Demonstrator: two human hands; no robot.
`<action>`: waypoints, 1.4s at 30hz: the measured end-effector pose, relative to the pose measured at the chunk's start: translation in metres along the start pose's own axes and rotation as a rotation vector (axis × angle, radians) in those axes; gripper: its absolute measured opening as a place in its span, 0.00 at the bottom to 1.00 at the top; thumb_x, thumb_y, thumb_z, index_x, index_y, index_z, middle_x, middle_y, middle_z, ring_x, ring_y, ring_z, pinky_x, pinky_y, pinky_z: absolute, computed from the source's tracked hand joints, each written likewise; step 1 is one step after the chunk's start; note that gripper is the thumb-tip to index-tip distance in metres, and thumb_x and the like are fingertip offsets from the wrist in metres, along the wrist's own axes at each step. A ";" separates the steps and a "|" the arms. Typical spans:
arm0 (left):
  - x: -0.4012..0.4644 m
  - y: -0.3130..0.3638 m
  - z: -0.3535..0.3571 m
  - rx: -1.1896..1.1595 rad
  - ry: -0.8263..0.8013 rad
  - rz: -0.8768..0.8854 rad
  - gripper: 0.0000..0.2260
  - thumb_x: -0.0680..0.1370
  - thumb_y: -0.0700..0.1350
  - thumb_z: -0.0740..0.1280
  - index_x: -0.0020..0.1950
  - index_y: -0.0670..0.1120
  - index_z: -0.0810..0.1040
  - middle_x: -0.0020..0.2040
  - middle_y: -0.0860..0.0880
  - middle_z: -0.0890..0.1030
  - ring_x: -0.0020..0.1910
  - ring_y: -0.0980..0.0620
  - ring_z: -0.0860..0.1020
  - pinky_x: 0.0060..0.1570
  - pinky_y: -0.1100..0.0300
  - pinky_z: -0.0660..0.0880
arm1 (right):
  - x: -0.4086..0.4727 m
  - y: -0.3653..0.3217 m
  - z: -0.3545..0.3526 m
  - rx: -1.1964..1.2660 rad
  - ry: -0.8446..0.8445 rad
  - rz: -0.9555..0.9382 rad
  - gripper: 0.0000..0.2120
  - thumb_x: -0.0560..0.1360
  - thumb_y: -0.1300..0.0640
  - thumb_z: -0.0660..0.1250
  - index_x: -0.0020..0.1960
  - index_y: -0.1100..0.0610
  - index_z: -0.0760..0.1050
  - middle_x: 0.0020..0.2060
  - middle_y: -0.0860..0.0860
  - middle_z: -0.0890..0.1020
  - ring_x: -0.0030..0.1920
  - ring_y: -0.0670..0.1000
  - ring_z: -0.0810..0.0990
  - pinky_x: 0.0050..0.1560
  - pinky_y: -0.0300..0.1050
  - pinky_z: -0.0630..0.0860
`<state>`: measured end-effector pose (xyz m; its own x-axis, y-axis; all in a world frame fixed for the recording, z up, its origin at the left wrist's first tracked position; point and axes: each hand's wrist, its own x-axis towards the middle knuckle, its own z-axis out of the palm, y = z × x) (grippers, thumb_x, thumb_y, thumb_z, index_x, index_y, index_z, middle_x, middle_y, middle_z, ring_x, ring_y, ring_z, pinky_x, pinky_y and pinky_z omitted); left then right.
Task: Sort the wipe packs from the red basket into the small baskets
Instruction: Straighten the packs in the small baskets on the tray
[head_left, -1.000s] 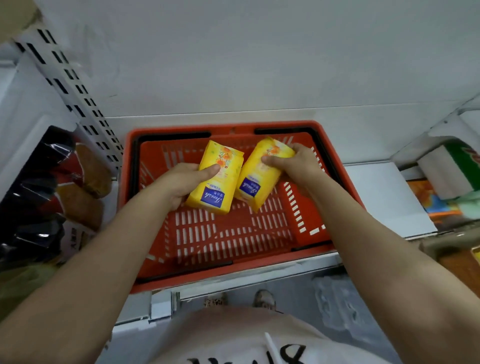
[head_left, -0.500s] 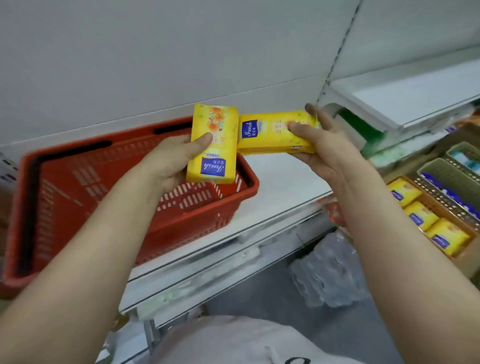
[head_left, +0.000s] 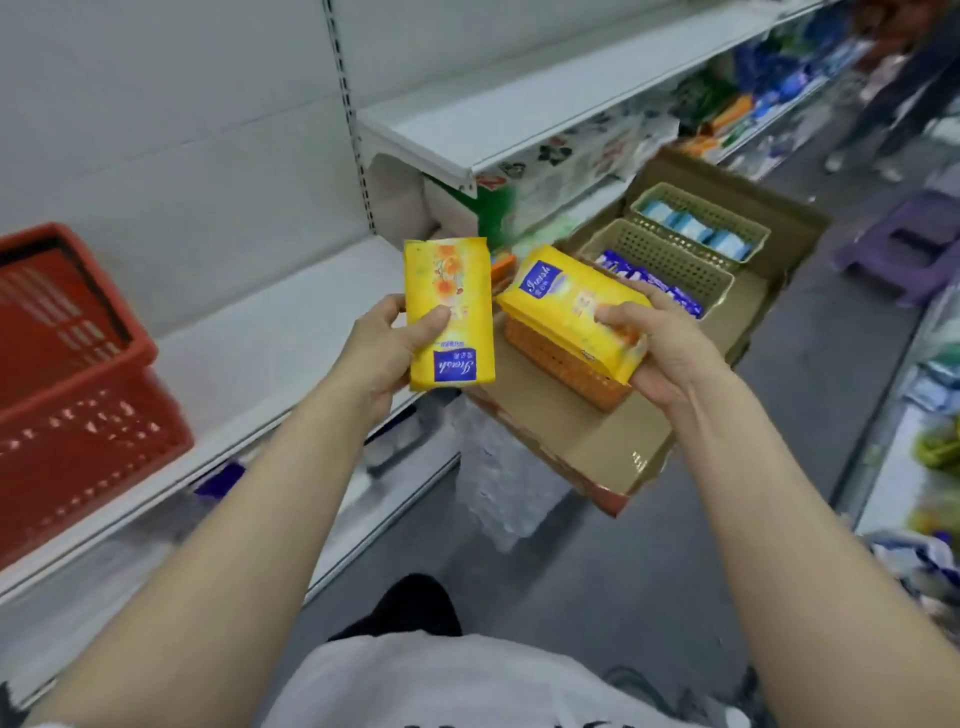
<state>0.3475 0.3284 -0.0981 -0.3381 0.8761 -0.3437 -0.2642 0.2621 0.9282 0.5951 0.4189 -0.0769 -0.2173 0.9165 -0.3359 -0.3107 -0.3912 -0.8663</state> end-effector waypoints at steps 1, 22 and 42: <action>0.005 -0.003 0.012 0.017 -0.016 -0.012 0.18 0.75 0.47 0.73 0.63 0.47 0.75 0.50 0.46 0.86 0.40 0.50 0.85 0.33 0.57 0.80 | 0.006 -0.002 -0.014 0.008 0.013 0.005 0.20 0.70 0.74 0.68 0.58 0.58 0.75 0.42 0.56 0.83 0.39 0.54 0.84 0.42 0.57 0.83; 0.201 0.005 0.169 -0.044 0.153 -0.175 0.14 0.74 0.43 0.74 0.58 0.44 0.78 0.50 0.46 0.85 0.43 0.52 0.85 0.44 0.57 0.82 | 0.256 -0.073 -0.126 -0.606 -0.049 0.239 0.23 0.64 0.64 0.81 0.57 0.52 0.81 0.48 0.54 0.84 0.38 0.51 0.86 0.36 0.49 0.82; 0.137 -0.093 0.240 -0.281 0.837 -0.363 0.18 0.74 0.43 0.74 0.63 0.43 0.77 0.51 0.44 0.85 0.43 0.48 0.83 0.47 0.52 0.80 | 0.387 0.009 -0.136 -1.118 -0.772 0.150 0.22 0.71 0.51 0.76 0.62 0.45 0.73 0.58 0.45 0.75 0.62 0.53 0.76 0.51 0.46 0.77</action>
<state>0.5430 0.5213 -0.1975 -0.7008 0.1580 -0.6957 -0.6504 0.2590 0.7140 0.6344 0.7815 -0.2649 -0.7534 0.4478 -0.4815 0.5884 0.1322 -0.7977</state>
